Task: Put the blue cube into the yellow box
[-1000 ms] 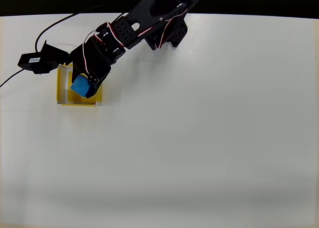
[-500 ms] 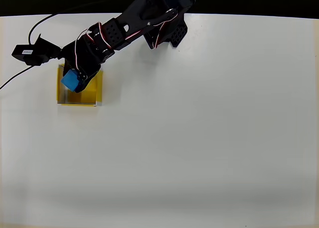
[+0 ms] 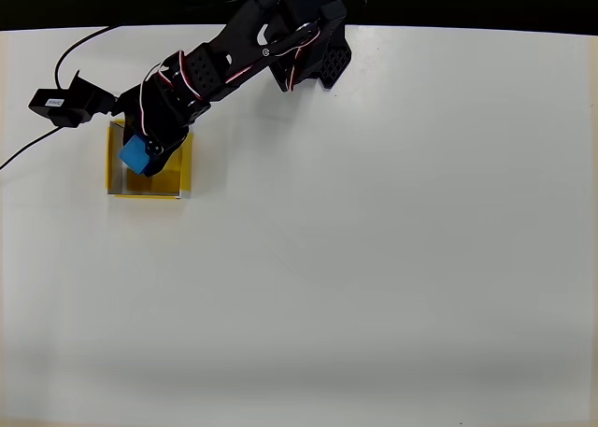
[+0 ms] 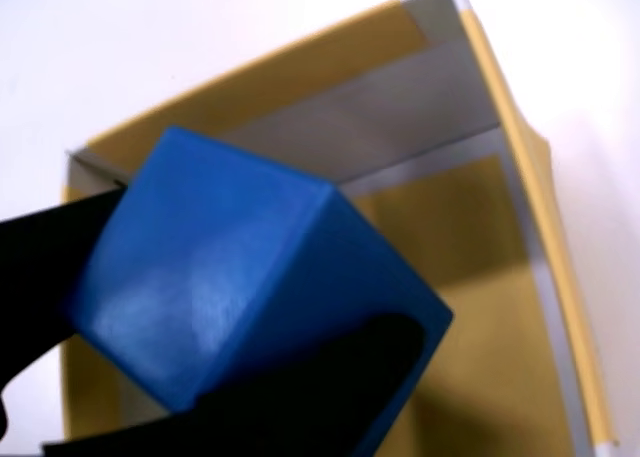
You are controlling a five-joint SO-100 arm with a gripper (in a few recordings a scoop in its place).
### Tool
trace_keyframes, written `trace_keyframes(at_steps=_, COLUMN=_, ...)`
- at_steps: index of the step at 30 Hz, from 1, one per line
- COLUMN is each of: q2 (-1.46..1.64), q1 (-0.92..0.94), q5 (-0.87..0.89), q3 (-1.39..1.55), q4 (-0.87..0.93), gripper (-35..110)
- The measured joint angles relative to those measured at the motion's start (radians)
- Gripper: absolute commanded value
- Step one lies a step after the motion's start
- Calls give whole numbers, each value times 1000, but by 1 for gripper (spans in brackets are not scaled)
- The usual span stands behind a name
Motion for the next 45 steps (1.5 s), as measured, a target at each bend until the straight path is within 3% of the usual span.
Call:
trace_keyframes(at_steps=10, q2=63, q1=0, q5=12, q3=78, q4=-35, gripper=34)
trace_keyframes(at_steps=18, q2=342, q1=-92, q5=34, q3=78, q4=17, gripper=23)
trace_keyframes(at_steps=25, q2=543, q1=-250, q5=28, q3=78, q4=184, gripper=11)
trace_keyframes(at_steps=30, q2=698, q1=-422, q5=67, q3=107, q4=199, gripper=5)
trace_keyframes(at_steps=37, q2=922, q1=-669, q5=86, q3=341, q4=227, gripper=0)
trace_keyframes(at_steps=45, q2=1154, q1=-850, q5=106, q3=554, q4=407, gripper=0)
